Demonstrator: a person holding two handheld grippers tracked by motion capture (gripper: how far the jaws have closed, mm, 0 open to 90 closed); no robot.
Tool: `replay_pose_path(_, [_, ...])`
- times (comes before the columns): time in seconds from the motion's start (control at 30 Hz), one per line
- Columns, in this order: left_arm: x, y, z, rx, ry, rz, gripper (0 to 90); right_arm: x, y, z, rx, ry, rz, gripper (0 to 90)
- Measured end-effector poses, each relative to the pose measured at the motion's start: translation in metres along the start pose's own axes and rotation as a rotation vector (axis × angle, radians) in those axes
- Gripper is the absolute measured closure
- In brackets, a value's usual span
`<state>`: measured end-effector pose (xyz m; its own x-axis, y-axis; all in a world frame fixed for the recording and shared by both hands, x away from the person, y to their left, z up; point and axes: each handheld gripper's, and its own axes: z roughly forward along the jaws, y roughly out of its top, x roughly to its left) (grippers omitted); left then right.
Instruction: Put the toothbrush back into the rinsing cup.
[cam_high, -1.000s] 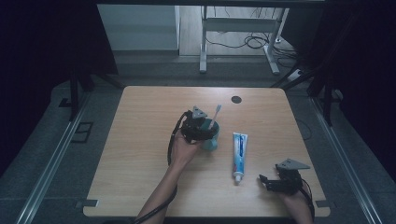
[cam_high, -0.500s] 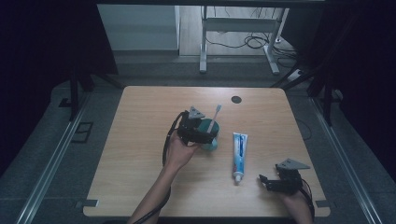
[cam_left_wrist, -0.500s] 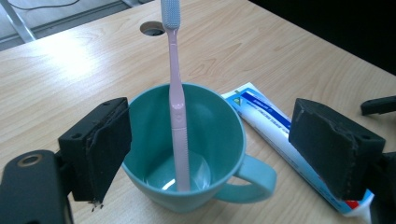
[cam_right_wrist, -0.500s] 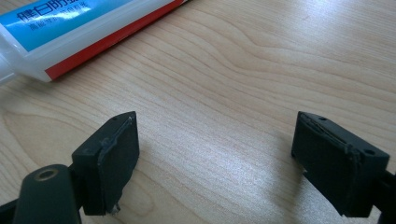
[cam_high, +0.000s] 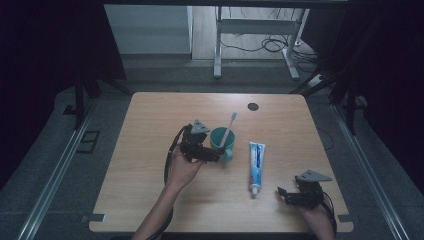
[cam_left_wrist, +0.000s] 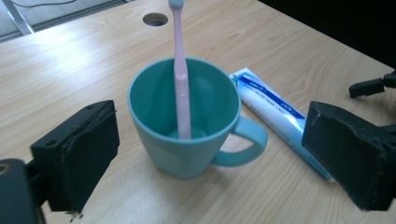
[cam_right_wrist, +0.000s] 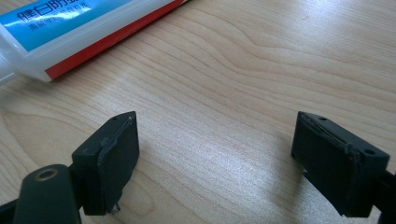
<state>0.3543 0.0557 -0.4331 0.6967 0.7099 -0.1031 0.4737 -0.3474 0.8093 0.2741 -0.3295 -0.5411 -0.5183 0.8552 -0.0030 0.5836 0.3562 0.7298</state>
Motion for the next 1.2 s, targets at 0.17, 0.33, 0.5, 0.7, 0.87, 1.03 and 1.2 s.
replay_pose_path(0.17, [0.002, -0.011, -0.004, 0.003, 0.001, -0.008, 2.0, 0.0, 0.0, 0.0, 0.0, 0.0, 0.0, 14.9])
replay_pose_path(0.33, [0.003, -0.022, -0.007, 0.003, 0.01, -0.01, 1.0, 0.0, 0.0, 0.0, 0.001, 0.0, 0.001, 14.9])
replay_pose_path(0.5, [0.004, -0.033, -0.008, 0.009, 0.02, -0.001, 0.0, 0.0, 0.0, 0.0, 0.0, 0.001, 0.0, 14.8])
replay_pose_path(0.7, [0.001, -0.046, -0.01, 0.011, 0.041, 0.02, 0.0, 0.0, 0.0, 0.0, 0.001, 0.001, 0.001, 14.9])
replay_pose_path(0.87, [-0.001, -0.057, -0.012, 0.014, 0.049, 0.039, 0.0, 0.0, 0.0, 0.0, 0.003, 0.001, 0.002, 14.9])
replay_pose_path(1.03, [-0.002, -0.07, -0.013, 0.016, 0.049, 0.037, 0.0, 0.001, 0.0, 0.0, 0.002, -0.003, 0.004, 14.9])
replay_pose_path(1.2, [-0.002, -0.082, -0.015, 0.008, 0.048, 0.022, 0.0, 0.002, 0.0, 0.0, 0.001, -0.004, 0.003, 15.0])
